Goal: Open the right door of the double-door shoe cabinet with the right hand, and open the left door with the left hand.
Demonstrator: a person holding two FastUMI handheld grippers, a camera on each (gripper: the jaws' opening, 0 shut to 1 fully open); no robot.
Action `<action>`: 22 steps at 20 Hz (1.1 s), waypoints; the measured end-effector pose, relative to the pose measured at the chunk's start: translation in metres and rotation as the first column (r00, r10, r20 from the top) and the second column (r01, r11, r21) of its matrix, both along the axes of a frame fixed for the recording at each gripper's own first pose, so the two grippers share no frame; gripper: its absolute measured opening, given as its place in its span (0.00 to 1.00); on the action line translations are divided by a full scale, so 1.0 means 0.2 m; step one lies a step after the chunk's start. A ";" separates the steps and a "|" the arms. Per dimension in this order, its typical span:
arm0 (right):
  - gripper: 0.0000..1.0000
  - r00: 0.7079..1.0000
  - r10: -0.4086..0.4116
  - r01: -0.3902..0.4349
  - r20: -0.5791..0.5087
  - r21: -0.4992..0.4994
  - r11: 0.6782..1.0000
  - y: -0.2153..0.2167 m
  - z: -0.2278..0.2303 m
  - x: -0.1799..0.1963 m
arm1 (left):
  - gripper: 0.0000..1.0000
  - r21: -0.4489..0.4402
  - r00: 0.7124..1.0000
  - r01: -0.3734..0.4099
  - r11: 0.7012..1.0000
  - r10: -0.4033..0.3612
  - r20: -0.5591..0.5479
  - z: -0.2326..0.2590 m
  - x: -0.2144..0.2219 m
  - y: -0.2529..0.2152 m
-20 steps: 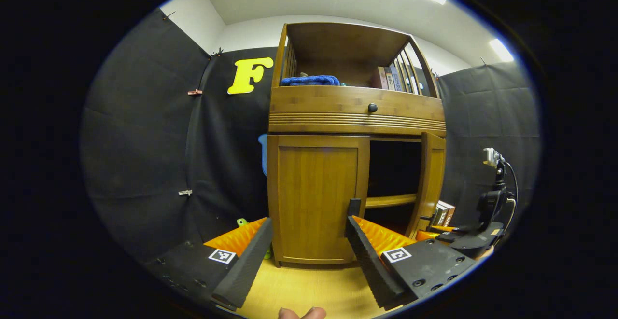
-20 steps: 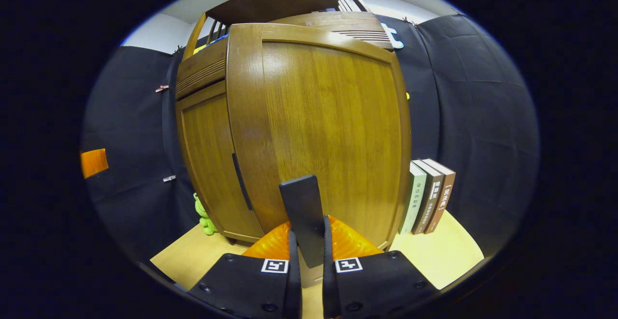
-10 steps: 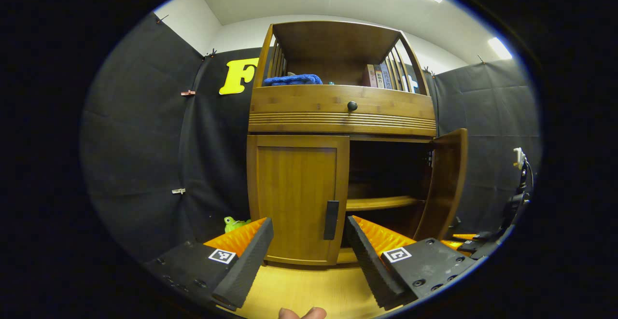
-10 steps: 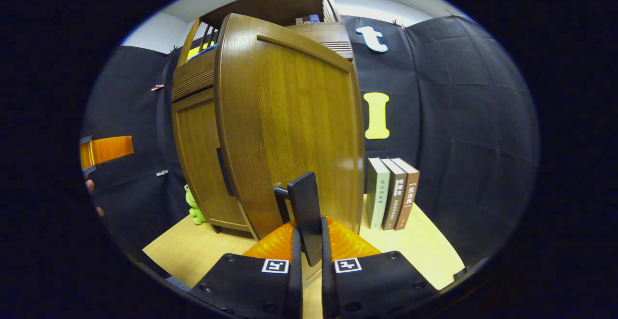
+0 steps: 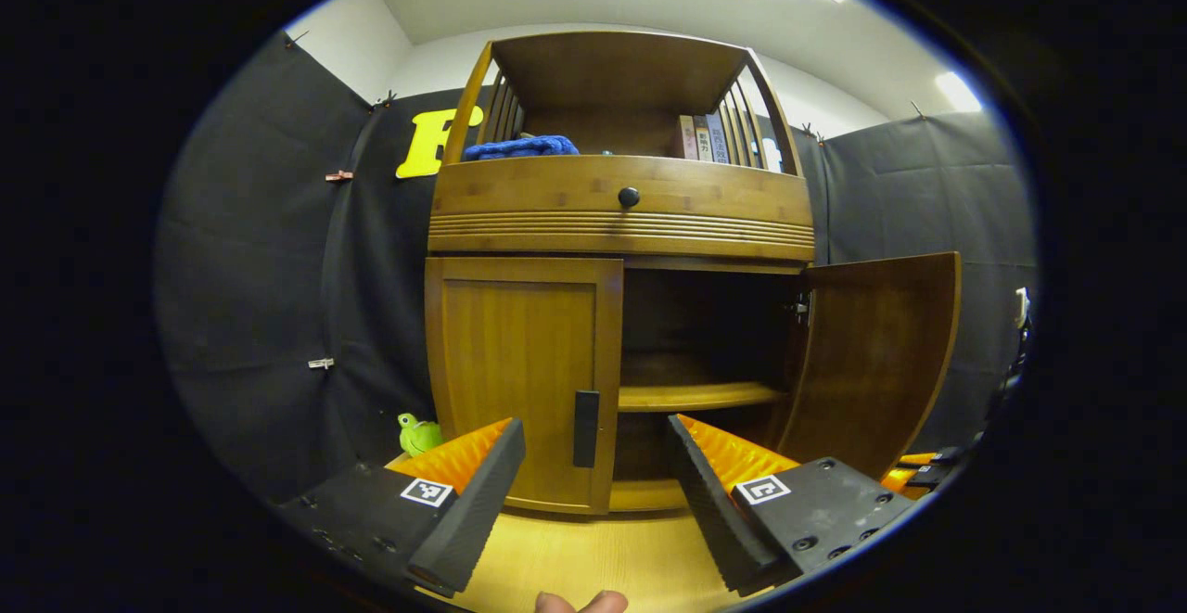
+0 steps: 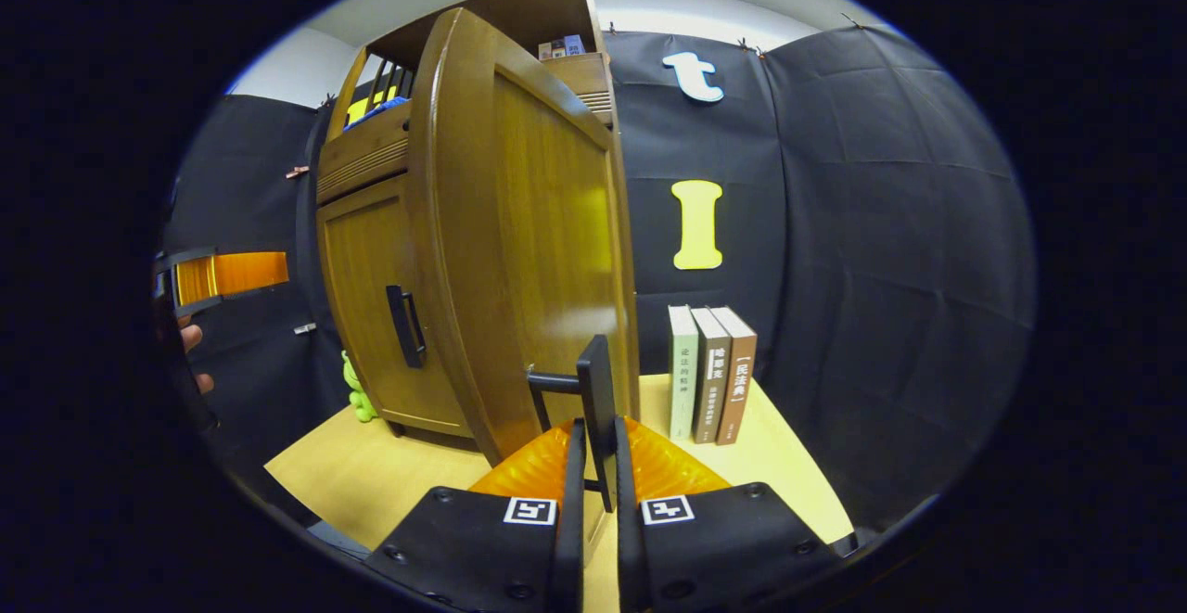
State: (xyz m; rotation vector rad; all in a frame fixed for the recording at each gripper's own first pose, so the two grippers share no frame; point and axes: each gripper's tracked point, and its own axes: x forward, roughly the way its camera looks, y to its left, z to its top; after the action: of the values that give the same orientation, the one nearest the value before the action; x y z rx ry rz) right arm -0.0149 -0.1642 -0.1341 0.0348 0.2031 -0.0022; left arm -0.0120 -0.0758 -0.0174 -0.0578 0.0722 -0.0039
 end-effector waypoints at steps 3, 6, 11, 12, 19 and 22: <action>0.13 1.000 -0.021 0.021 0.020 0.014 1.000 -0.13 0.03 -0.01 | 0.95 -0.003 1.000 0.005 1.000 -0.005 -0.004 0.00 0.01 -0.05; 0.13 1.000 -0.009 0.008 0.019 0.019 1.000 -0.21 0.05 0.00 | 0.96 0.010 1.000 0.020 1.000 -0.020 -0.007 0.01 0.04 -0.10; 0.13 0.999 0.012 -0.012 0.040 0.014 1.000 -0.30 0.11 -0.02 | 0.95 0.021 0.999 0.049 0.999 -0.049 -0.008 0.03 0.08 -0.19; 0.13 0.999 0.018 -0.019 0.048 0.019 1.000 -0.29 0.12 -0.03 | 0.95 0.022 0.998 0.055 0.998 -0.055 -0.009 0.03 0.09 -0.21; 0.37 0.995 -0.067 0.070 0.080 -0.039 0.997 -0.35 0.21 -0.12 | 0.96 0.035 0.996 0.086 0.996 -0.086 -0.007 0.03 0.18 -0.28; 0.80 0.981 -0.163 0.167 0.106 -0.025 0.986 -0.44 0.29 -0.20 | 0.96 0.043 0.996 0.093 0.995 -0.092 -0.005 0.01 0.23 -0.27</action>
State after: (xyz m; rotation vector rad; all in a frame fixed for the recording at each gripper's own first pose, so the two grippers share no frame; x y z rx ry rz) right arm -0.0551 -0.2518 -0.0759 0.0178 0.0962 -0.1688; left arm 0.0334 -0.1294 -0.0161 -0.0109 0.0783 -0.0948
